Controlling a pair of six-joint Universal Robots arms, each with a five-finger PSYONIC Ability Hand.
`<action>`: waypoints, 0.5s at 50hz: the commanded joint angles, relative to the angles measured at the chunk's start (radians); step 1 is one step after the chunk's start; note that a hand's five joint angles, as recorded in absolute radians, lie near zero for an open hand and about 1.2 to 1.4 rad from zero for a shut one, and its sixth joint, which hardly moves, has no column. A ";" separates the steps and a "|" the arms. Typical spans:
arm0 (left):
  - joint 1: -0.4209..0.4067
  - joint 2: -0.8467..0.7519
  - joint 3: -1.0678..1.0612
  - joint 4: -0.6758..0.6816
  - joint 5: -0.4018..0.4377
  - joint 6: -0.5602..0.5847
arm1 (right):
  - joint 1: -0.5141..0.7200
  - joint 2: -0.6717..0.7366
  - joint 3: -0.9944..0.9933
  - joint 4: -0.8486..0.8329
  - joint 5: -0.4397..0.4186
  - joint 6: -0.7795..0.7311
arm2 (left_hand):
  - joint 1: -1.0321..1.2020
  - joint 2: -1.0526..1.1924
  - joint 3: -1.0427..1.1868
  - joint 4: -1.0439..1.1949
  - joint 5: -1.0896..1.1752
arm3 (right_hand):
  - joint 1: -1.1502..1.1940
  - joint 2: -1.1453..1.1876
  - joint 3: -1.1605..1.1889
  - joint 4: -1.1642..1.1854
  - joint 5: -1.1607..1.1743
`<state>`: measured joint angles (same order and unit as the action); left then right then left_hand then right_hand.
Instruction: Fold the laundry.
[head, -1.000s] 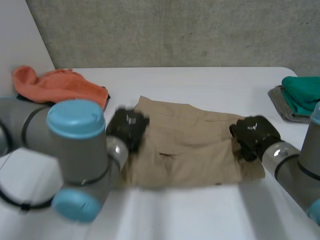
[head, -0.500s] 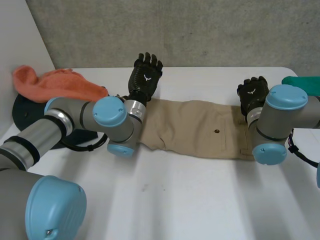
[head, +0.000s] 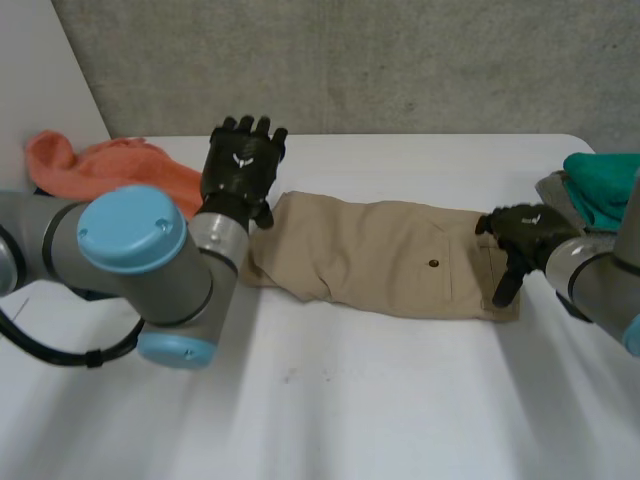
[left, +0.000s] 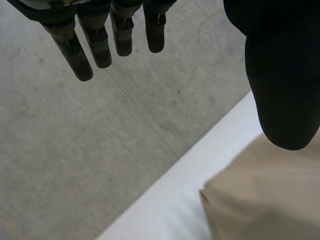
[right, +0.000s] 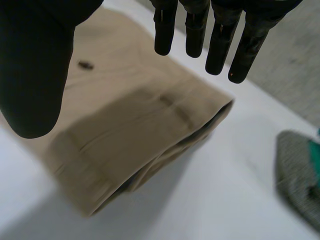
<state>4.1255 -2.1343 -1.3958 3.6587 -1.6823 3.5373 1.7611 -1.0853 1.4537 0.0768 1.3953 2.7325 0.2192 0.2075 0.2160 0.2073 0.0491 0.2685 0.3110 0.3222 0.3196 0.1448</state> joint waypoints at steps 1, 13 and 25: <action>-0.005 0.005 -0.068 -0.002 0.003 -0.032 | -0.005 0.091 0.030 -0.104 0.004 -0.005 | -0.020 -0.009 -0.017 -0.009 -0.025 | 0.157 0.114 0.103 0.106 0.106; 0.001 0.020 -0.080 -0.003 0.001 -0.031 | -0.052 0.110 0.037 -0.120 0.022 -0.054 | -0.020 -0.009 -0.017 -0.009 -0.025 | 1.128 1.085 1.074 1.077 1.077; 0.002 0.129 -0.169 -0.014 0.003 -0.037 | -0.184 -0.093 0.111 -0.115 0.025 -0.462 | -0.023 -0.012 -0.020 -0.011 -0.028 | 1.128 1.085 1.074 1.077 1.077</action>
<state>4.1259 -2.0649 -1.5093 3.6466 -1.6800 3.5036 1.6346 -1.1063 1.5462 -0.0377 1.4165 2.5301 0.2192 0.2074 0.2160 0.2073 0.0491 0.9478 1.1800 1.1760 1.1886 0.9631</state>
